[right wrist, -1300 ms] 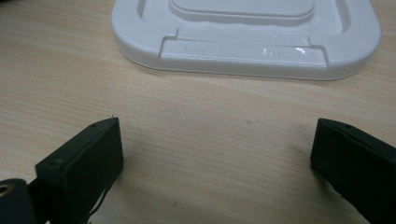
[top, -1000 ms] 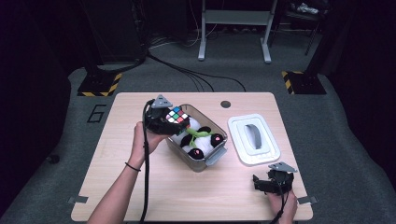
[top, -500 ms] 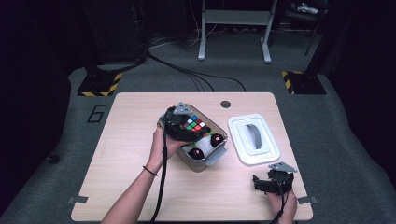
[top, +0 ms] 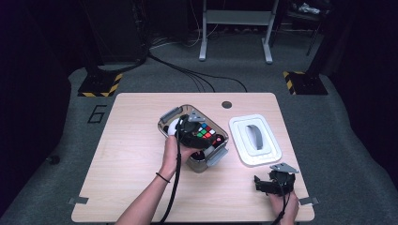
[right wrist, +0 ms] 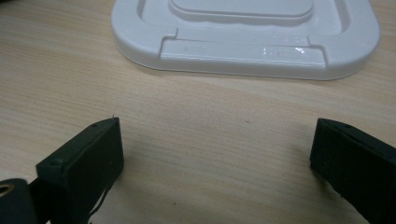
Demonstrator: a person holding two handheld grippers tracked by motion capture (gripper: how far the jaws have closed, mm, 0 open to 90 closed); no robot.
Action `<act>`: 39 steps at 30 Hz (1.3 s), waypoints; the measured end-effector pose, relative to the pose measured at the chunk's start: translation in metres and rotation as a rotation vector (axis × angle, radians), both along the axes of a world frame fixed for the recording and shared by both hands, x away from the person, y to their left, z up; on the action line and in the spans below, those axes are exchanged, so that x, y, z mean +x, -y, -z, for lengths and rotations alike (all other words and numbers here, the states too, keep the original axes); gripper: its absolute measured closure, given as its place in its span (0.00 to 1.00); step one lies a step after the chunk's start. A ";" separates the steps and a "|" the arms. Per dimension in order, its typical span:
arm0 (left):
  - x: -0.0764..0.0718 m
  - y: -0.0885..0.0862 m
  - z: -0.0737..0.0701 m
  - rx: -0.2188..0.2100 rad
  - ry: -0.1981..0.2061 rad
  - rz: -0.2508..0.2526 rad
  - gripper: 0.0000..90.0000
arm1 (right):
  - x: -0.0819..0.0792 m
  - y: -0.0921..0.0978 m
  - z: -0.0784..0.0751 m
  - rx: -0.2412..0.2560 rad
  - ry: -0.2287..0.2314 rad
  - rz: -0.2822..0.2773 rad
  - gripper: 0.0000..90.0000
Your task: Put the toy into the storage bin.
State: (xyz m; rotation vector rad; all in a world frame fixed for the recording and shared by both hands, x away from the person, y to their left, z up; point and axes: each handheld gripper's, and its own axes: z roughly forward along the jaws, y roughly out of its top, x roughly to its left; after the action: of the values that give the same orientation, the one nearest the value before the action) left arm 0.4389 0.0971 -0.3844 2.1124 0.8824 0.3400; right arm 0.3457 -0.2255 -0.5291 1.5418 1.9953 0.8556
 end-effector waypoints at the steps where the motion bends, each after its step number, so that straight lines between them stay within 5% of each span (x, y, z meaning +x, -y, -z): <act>1: 0.001 0.001 0.003 -0.001 -0.004 -0.005 0.38 | 0.000 0.000 0.000 -0.001 0.001 -0.002 0.02; 10: -0.006 0.011 0.012 0.047 0.000 0.018 0.37 | 0.000 0.000 0.000 0.000 0.000 0.000 0.02; 19: -0.017 0.003 0.002 0.016 -0.034 0.087 0.23 | 0.000 0.000 0.000 0.000 0.001 -0.003 0.02; 23: -0.018 -0.004 -0.014 -0.019 0.021 0.073 0.25 | 0.000 0.000 0.000 0.000 0.000 0.000 0.02; 25: -0.013 -0.005 -0.017 0.004 0.036 0.057 0.27 | 0.000 0.000 0.000 0.000 0.000 0.000 0.02; 39: 0.001 -0.009 0.001 -0.008 -0.019 0.097 0.40 | 0.000 0.000 0.000 0.001 0.000 0.001 0.02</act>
State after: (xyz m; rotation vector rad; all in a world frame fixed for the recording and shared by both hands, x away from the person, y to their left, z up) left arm 0.4398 0.1058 -0.3858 2.1455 0.7883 0.2658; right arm 0.3457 -0.2255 -0.5291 1.5429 1.9946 0.8565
